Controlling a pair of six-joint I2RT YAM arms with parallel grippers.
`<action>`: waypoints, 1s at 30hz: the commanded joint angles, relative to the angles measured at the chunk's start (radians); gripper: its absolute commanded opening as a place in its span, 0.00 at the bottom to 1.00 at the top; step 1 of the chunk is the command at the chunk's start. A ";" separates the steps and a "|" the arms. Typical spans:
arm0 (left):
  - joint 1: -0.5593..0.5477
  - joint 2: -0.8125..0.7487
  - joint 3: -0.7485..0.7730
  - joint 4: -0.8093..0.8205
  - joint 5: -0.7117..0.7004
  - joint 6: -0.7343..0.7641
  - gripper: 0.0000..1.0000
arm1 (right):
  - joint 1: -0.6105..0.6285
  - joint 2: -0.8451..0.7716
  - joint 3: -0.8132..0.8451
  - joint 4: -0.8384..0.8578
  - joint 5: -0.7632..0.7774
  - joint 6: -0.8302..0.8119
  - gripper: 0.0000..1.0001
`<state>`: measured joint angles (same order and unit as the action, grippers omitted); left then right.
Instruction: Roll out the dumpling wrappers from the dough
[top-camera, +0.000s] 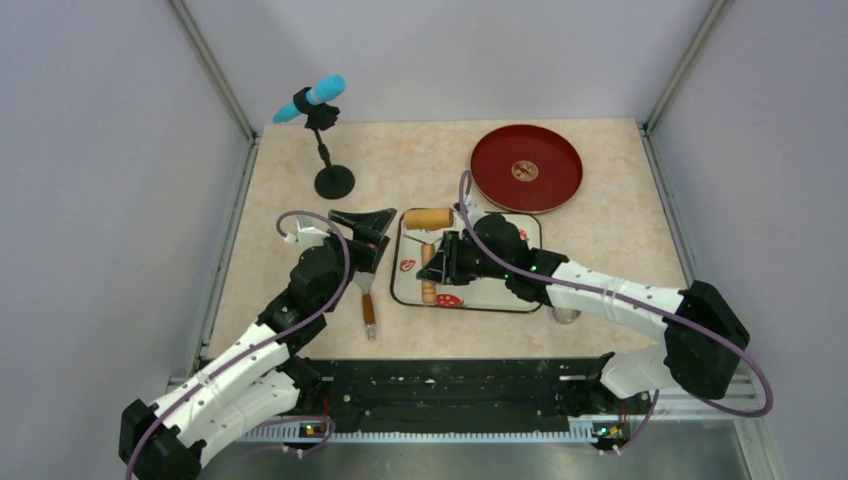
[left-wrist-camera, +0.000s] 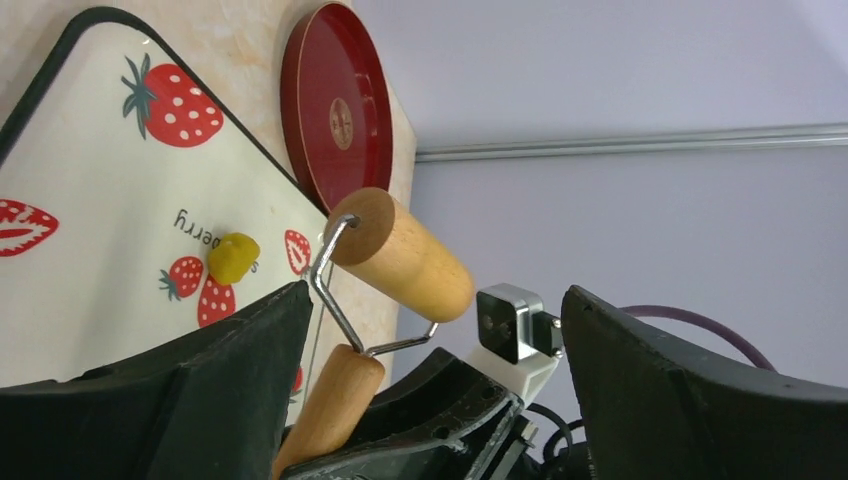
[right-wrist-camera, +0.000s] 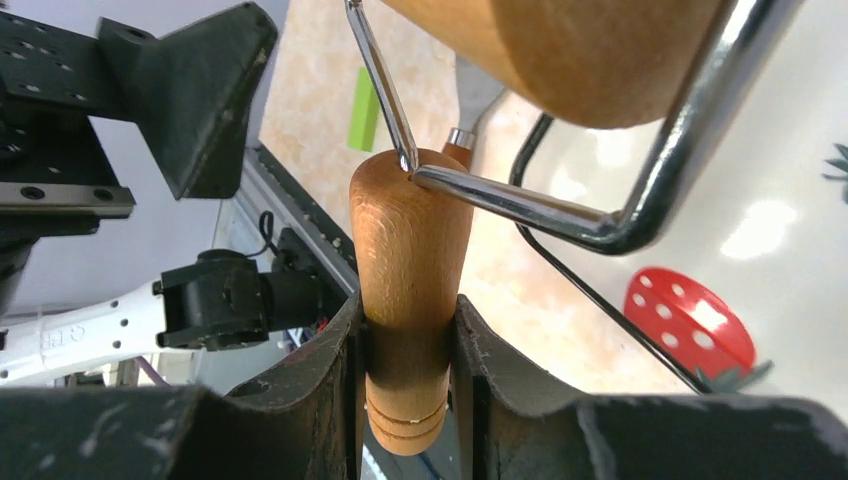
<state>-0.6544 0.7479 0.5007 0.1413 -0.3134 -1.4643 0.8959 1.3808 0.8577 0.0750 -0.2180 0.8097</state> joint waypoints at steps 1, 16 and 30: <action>0.001 -0.009 0.099 -0.107 0.012 0.199 0.98 | -0.033 -0.122 0.054 -0.109 0.045 -0.043 0.00; -0.003 0.211 0.480 -0.501 0.592 1.344 0.95 | -0.242 -0.188 0.192 -0.678 -0.297 -0.224 0.00; -0.227 0.215 0.350 -0.347 0.720 1.890 0.84 | -0.241 -0.159 0.107 -0.622 -0.560 -0.118 0.00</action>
<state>-0.8116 0.9623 0.8806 -0.2718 0.4206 0.2070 0.6579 1.2278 0.9752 -0.6228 -0.6575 0.6537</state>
